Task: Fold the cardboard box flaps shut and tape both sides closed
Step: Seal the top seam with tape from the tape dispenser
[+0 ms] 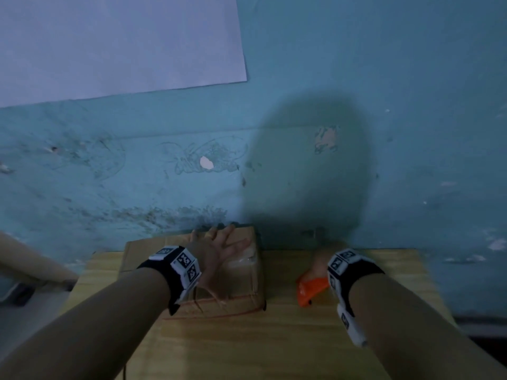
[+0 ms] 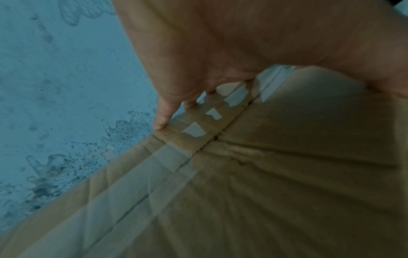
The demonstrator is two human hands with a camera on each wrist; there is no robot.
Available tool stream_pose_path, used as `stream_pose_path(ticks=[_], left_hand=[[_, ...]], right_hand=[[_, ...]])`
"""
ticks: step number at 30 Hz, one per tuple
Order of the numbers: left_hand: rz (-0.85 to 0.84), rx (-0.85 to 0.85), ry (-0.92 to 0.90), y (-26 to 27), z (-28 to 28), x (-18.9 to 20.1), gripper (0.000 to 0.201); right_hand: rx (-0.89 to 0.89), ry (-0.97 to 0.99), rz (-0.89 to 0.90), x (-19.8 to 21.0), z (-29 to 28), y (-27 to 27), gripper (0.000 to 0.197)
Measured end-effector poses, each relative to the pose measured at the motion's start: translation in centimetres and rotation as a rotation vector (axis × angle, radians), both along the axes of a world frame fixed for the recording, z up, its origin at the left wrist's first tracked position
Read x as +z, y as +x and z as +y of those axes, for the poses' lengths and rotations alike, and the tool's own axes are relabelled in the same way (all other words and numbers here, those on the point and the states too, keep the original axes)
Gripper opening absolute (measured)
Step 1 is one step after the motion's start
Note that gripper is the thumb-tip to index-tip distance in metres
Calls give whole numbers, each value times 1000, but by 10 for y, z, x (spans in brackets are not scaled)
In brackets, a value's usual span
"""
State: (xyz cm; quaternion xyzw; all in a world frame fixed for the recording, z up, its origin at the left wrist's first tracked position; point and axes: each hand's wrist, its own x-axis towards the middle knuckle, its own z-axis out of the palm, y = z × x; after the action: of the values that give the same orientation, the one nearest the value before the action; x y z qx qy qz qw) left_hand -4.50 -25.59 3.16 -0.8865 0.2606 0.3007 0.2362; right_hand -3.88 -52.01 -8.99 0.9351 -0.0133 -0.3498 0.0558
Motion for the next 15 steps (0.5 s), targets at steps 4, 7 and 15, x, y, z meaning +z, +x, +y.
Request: stream_pose_path(ticks=[4, 7, 15], left_hand=[[-25, -12, -22, 3, 0, -2, 131], [-34, -21, -8, 4, -1, -1, 130], [-35, -15, -57, 2, 3, -2, 130]], right_hand=[[-151, -10, 35, 20, -7, -10, 58], [-258, 118, -40, 51, -2, -16, 58], [-310, 314, 27, 6, 16, -39, 56]])
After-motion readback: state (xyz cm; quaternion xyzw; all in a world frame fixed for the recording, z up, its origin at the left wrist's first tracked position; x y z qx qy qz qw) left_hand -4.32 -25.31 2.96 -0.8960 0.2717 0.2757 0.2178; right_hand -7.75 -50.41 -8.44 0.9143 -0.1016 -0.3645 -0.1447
